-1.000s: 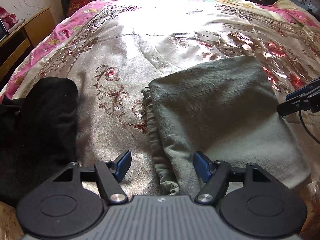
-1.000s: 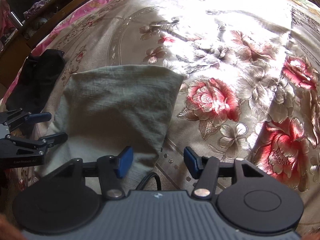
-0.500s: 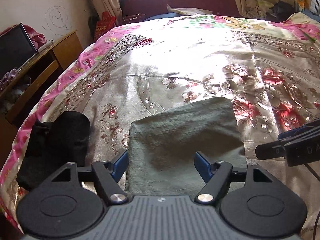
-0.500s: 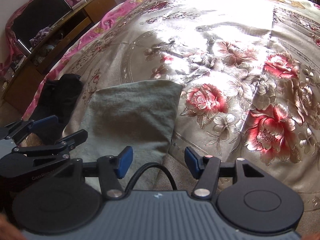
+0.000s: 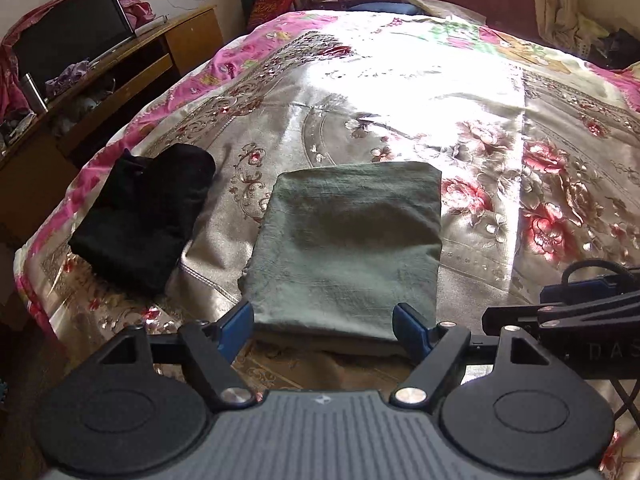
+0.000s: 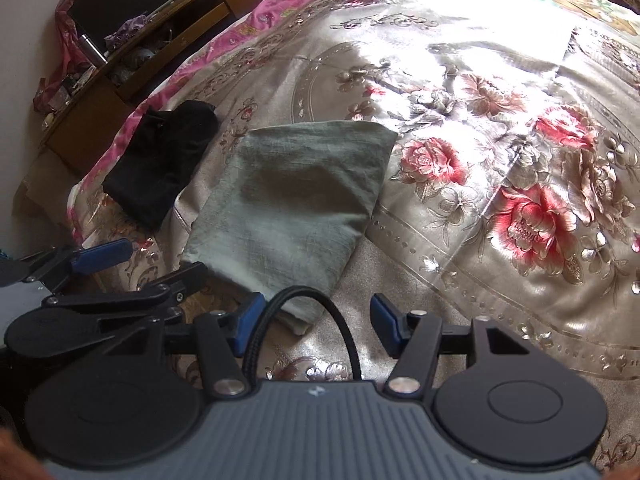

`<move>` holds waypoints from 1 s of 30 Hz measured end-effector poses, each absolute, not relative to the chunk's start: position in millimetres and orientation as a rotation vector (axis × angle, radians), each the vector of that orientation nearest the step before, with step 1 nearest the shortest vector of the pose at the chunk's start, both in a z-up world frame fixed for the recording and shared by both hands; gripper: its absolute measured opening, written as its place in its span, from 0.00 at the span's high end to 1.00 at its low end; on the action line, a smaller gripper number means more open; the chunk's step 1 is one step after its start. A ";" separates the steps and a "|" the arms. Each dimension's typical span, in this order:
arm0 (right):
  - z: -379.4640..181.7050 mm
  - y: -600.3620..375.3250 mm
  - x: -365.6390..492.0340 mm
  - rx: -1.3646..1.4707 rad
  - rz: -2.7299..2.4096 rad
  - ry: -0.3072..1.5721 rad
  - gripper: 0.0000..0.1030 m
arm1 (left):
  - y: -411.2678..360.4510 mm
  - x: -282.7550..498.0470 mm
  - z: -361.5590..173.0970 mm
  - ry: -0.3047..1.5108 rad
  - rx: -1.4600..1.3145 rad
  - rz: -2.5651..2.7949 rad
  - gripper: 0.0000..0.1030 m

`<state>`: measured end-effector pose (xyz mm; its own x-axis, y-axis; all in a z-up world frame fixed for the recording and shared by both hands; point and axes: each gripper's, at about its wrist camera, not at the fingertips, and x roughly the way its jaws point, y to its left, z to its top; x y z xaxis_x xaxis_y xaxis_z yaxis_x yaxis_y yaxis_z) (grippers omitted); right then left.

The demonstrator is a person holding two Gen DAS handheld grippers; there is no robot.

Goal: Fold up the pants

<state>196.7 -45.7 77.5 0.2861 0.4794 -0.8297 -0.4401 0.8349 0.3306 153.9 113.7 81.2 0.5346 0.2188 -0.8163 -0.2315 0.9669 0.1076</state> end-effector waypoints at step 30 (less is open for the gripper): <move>99.2 -11.4 165.9 0.056 0.488 1.139 0.42 | 150.6 142.2 94.6 0.989 -0.011 0.176 0.14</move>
<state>165.9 -11.4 99.2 0.3260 0.3998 -0.8567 -0.3439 0.8942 0.2865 142.2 150.6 94.6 0.5364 0.1423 -0.8319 -0.1527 0.9858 0.0701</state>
